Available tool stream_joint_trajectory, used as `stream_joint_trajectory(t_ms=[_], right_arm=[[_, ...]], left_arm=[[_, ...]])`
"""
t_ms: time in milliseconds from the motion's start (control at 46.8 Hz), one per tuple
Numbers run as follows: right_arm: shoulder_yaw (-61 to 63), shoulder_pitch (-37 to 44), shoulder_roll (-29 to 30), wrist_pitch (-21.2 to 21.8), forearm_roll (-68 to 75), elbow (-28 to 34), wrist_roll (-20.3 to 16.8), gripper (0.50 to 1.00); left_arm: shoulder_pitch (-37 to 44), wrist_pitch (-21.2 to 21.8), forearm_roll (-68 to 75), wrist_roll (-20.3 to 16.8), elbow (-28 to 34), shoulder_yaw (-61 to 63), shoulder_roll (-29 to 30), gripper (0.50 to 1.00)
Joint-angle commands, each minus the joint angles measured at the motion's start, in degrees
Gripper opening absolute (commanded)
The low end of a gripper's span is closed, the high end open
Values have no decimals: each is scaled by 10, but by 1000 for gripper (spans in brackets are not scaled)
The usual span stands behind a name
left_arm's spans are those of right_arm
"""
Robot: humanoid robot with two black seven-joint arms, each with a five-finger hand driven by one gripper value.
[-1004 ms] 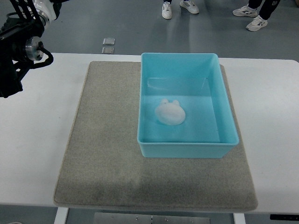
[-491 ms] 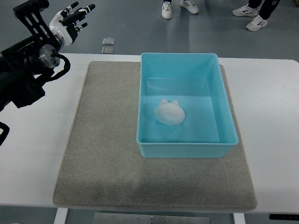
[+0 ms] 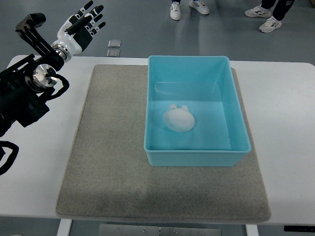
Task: Place white toy into blue box with left hand
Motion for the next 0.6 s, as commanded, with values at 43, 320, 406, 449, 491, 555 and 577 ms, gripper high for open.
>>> stream_joint_trajectory(t_ms=[43,320,406,449,491,555,577], right_arm=[[0,0,0,0,0,0,0,936],[0,0,0,0,0,1,0,936],[0,0,0,0,0,1,0,936],[0,0,0,0,0,1,0,936],[-1,0,0,0,0,1,0,936],[0,0,0,0,0,0,0,936],[0,0,0,0,0,1,0,936]], left_arm=[[0,1,4,-2,-1,1,-1,979],[7,1,5,-4,3,1,0,990],[7,1,4,-4,3,0,0,990],[8,1,4,-4,3,0,0,990],[8,1,3,-4,4,0,0,990],[8,3,3,-4,4,0,0,990],[8,3,3,-4,4,0,0,990]])
